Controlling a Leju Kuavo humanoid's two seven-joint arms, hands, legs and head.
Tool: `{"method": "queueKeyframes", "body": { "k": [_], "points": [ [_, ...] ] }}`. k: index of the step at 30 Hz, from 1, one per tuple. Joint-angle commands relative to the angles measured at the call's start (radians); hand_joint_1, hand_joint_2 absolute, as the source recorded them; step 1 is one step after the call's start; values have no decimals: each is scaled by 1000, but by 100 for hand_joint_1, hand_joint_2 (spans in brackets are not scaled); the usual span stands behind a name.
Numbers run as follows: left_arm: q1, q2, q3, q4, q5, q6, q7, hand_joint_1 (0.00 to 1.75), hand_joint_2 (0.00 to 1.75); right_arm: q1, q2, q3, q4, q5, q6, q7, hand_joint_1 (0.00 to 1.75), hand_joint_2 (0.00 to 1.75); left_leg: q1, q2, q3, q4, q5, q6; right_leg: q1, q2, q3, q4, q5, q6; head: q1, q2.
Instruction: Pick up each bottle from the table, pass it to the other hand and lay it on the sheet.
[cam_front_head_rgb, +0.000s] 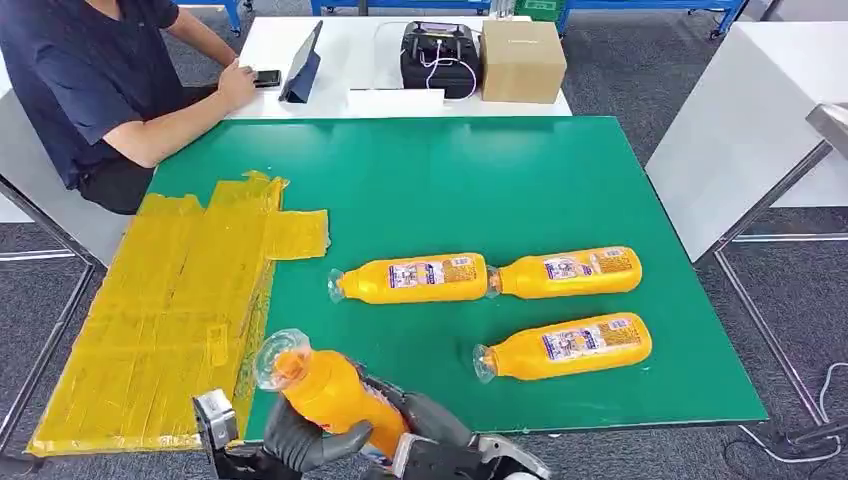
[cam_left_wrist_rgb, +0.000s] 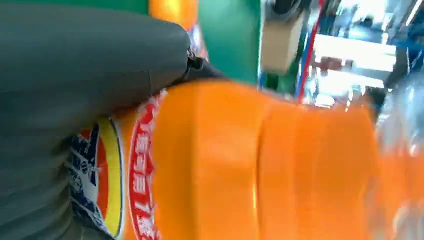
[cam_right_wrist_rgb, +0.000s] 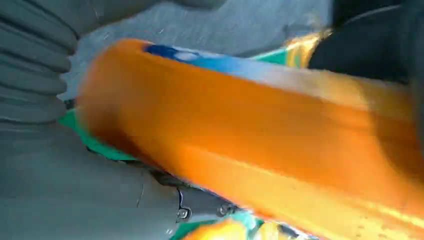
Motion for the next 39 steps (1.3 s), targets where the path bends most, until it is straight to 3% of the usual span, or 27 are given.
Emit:
{"method": "queueKeyframes", "body": {
  "k": [1, 2, 3, 5, 9, 13, 16, 20, 24, 29, 30, 35, 39],
  "points": [
    [-26, 1, 175, -119, -513, 314, 34, 175, 175, 175, -166, -158, -384, 101, -80, 19, 0, 0, -1, -4, 1, 1, -2, 0, -1, -4, 2, 1, -3, 0, 0, 0],
    [-41, 17, 206, -100, -596, 373, 32, 175, 175, 192, -176, -174, -418, 131, -113, 10, 0, 0, -1, -3, 1, 1, -1, 0, 0, -3, 2, 1, -2, 0, 0, 0],
    [-53, 23, 244, -83, -647, 397, 25, 175, 175, 209, -185, -187, -454, 148, -130, 13, 0, 175, -1, -2, 1, 0, -1, 0, -1, -1, 2, 1, -1, 0, 0, 0],
    [-75, 33, 285, -50, -800, 467, 44, 175, 175, 236, -214, -224, -513, 167, -160, 14, 0, 175, -1, -3, 0, 0, 0, 0, -1, -2, 1, 1, -1, 0, 0, 0],
    [-79, 29, 286, -39, -833, 475, 47, 175, 175, 242, -212, -236, -514, 163, -159, 16, 0, 175, 0, -1, 1, -1, 0, 0, -1, -1, 2, 0, -1, 0, 0, 0],
    [-164, 134, 237, 150, -1302, 498, 224, 175, 175, 244, -283, -301, -534, 238, -190, -4, 0, 175, -1, -2, 3, -2, 1, 0, -1, -3, 3, -1, -1, 0, 0, 0],
    [-254, 191, 186, 374, -1386, 475, 270, 175, 175, 224, -306, -407, -520, 239, -140, -63, 0, 175, -2, -4, 5, -4, 3, 0, -2, -4, 4, -2, 0, 0, 0, 0],
    [-320, 230, 141, 629, -1422, 507, 271, 175, 175, 218, -469, -534, -515, 227, -37, -13, 0, 175, -3, -1, 3, -3, 3, 1, -2, -1, -5, -1, 2, 2, 0, 0],
    [-323, 227, 137, 646, -1419, 523, 269, 175, 175, 226, -466, -557, -516, 219, -21, -23, 0, 175, -3, 0, 1, -2, 5, 2, -2, -1, 1, -1, 4, 2, 0, 0],
    [-313, 233, 108, 659, -1470, 530, 316, 175, 175, 295, -540, -641, -538, 228, -11, 11, 0, 175, -4, -2, 1, -2, 5, 2, -3, -2, 1, -1, 4, 2, 0, 0],
    [-315, 234, 102, 662, -1488, 539, 335, 0, 175, 318, -567, -663, -542, 228, -9, 12, 0, 175, -4, -3, 1, -1, 6, 2, -4, -2, 1, 0, 4, 2, 0, 0],
    [-301, 249, 110, 613, -1466, 544, 343, 0, 175, 487, -740, -823, -594, 174, 35, 66, 0, 175, -4, -2, 1, 0, 6, 3, -4, -2, 2, 1, 4, 2, 0, 0],
    [-294, 252, 112, 595, -1462, 542, 341, 0, 175, 514, -750, -852, -597, 165, 36, 63, 0, 175, -4, -1, 1, 0, 5, 2, -4, 0, 1, 1, 5, 2, 0, 0]
  ]
}}
